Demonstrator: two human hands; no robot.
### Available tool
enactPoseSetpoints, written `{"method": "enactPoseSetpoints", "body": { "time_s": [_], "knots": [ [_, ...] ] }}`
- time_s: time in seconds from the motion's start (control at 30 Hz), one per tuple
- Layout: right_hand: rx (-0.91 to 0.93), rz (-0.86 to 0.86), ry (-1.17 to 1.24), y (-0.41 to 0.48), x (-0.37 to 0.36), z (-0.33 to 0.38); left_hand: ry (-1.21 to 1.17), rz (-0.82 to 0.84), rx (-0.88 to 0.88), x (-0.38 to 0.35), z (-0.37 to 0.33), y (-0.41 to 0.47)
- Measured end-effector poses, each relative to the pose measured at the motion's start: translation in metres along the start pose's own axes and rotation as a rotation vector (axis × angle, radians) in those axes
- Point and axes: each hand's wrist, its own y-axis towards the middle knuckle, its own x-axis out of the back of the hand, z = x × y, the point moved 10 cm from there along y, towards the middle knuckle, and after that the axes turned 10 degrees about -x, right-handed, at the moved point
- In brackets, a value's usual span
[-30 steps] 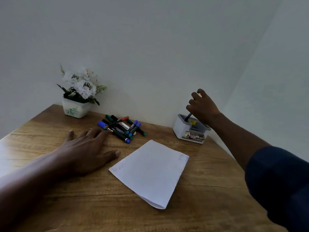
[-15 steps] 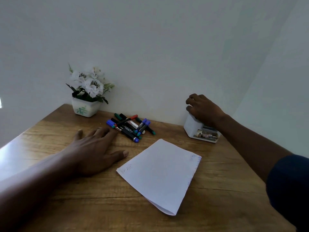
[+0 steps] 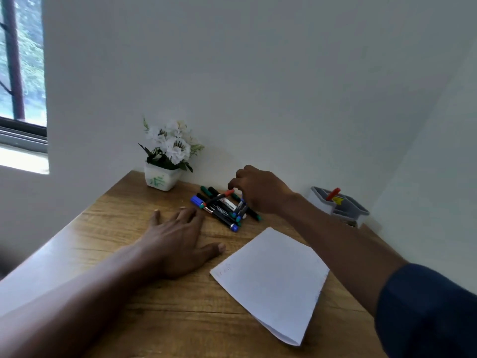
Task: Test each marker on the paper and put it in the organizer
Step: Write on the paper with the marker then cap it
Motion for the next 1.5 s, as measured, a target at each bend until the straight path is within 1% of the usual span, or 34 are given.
{"method": "enactPoseSetpoints", "body": {
  "time_s": [0.17, 0.27, 0.33, 0.4, 0.43, 0.47, 0.5, 0.57, 0.6, 0.63, 0.67, 0.73, 0.77, 0.8, 0.9, 0.97, 1.07, 1.17, 1.33, 1.5],
  "knots": [
    [0.099, 0.065, -0.097, 0.033, -0.009, 0.028, -0.009, -0.019, -0.014, 0.004, -0.002, -0.002],
    [0.161, 0.091, -0.150, 0.038, -0.017, 0.045, -0.025, -0.025, -0.017, 0.003, -0.001, -0.002],
    [0.198, 0.030, -0.188, 0.034, -0.014, 0.052, -0.040, -0.042, -0.017, 0.004, 0.000, -0.001],
    [0.207, -0.088, -0.188, 0.025, 0.003, 0.050, -0.063, -0.060, -0.019, 0.004, 0.000, -0.003],
    [0.193, -0.150, -0.150, 0.019, 0.016, 0.046, -0.081, -0.084, -0.013, 0.005, 0.002, -0.003],
    [0.147, -0.209, -0.063, 0.011, 0.029, 0.038, -0.104, -0.129, -0.002, 0.009, 0.003, -0.004],
    [0.065, -0.273, 0.091, 0.001, 0.044, 0.026, -0.126, -0.212, 0.011, 0.016, 0.005, -0.006],
    [-0.173, -0.400, 0.569, -0.029, 0.063, -0.007, -0.153, -0.464, 0.011, 0.042, 0.006, -0.014],
    [-0.302, -0.442, 0.837, -0.047, 0.061, -0.022, -0.174, -0.587, -0.020, 0.054, 0.003, -0.020],
    [-0.414, -0.444, 1.099, -0.064, 0.051, -0.032, -0.226, -0.679, -0.076, 0.064, -0.002, -0.025],
    [-0.483, -0.410, 1.358, -0.081, 0.037, -0.034, -0.293, -0.733, -0.149, 0.069, -0.009, -0.028],
    [-0.528, -0.289, 1.798, -0.106, 0.012, -0.021, -0.412, -0.760, -0.274, 0.072, -0.025, -0.034],
    [-0.548, -0.227, 1.937, -0.114, 0.001, -0.013, -0.456, -0.748, -0.309, 0.071, -0.031, -0.036],
    [-0.579, -0.169, 2.013, -0.119, -0.009, -0.006, -0.496, -0.733, -0.323, 0.068, -0.035, -0.037],
    [-0.657, -0.048, 2.101, -0.124, -0.032, 0.010, -0.576, -0.687, -0.302, 0.058, -0.037, -0.036],
    [-0.646, -0.008, 2.129, -0.120, -0.036, 0.017, -0.592, -0.665, -0.298, 0.055, -0.036, -0.034],
    [-0.573, 0.007, 2.108, -0.113, -0.035, 0.023, -0.549, -0.676, -0.330, 0.055, -0.038, -0.029],
    [-0.566, 0.019, 2.137, -0.113, -0.035, 0.025, -0.631, -0.667, -0.356, 0.053, -0.040, -0.028],
    [-0.565, 0.066, 2.193, -0.114, -0.037, 0.028, -0.692, -0.559, -0.356, 0.048, -0.045, -0.023],
    [-0.609, 0.078, 2.230, -0.114, -0.042, 0.030, -0.803, -0.466, -0.361, 0.046, -0.042, -0.020]
  ]
}}
